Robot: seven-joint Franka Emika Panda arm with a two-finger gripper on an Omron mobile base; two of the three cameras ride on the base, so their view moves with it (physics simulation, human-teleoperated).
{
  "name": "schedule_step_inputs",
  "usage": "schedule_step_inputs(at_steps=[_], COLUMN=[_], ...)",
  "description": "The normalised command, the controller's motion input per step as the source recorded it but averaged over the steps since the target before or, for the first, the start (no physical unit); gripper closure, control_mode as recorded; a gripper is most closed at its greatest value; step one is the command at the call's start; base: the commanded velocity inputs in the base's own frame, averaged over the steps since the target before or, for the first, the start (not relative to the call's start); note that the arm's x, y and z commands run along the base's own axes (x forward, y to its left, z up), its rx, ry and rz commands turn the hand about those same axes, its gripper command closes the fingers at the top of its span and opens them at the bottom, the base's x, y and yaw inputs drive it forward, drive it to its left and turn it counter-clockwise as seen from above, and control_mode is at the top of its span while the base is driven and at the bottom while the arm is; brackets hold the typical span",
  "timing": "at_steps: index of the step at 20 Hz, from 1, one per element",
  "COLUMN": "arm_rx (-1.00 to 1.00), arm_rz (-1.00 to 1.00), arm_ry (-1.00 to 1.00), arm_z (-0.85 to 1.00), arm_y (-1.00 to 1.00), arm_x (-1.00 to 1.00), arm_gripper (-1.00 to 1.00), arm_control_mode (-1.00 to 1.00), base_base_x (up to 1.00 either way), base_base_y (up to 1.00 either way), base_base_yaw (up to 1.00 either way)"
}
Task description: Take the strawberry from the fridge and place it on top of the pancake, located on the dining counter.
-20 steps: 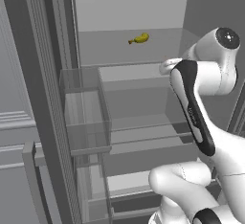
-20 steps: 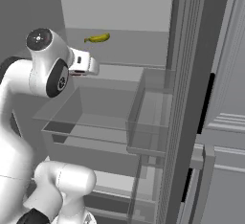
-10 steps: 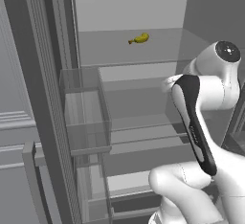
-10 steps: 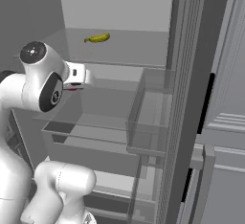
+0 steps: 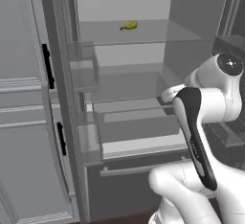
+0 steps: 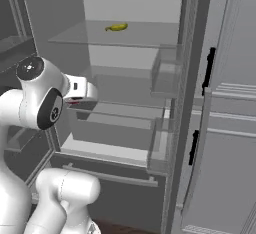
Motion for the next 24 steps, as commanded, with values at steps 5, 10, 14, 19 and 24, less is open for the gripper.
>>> schedule_step_inputs(at_steps=[5, 10, 14, 19, 24], arm_rx=[0.0, 0.0, 0.0, 0.0, 0.0], arm_rz=[0.0, 0.0, 0.0, 0.0, 0.0], arm_ry=[0.0, 0.0, 0.0, 0.0, 0.0], arm_z=[0.0, 0.0, 0.0, 0.0, 0.0], arm_y=[0.0, 0.0, 0.0, 0.0, 0.0], arm_x=[0.0, 0.0, 0.0, 0.0, 0.0], arm_gripper=[1.0, 1.0, 1.0, 1.0, 1.0], arm_control_mode=[1.0, 1.0, 1.0, 1.0, 1.0], base_base_x=[-1.0, -1.0, -1.0, -1.0, -1.0], base_base_y=[0.0, 0.01, 0.06, 0.05, 0.1], base_base_yaw=[0.04, 0.1, 0.14, 0.24, 0.34])
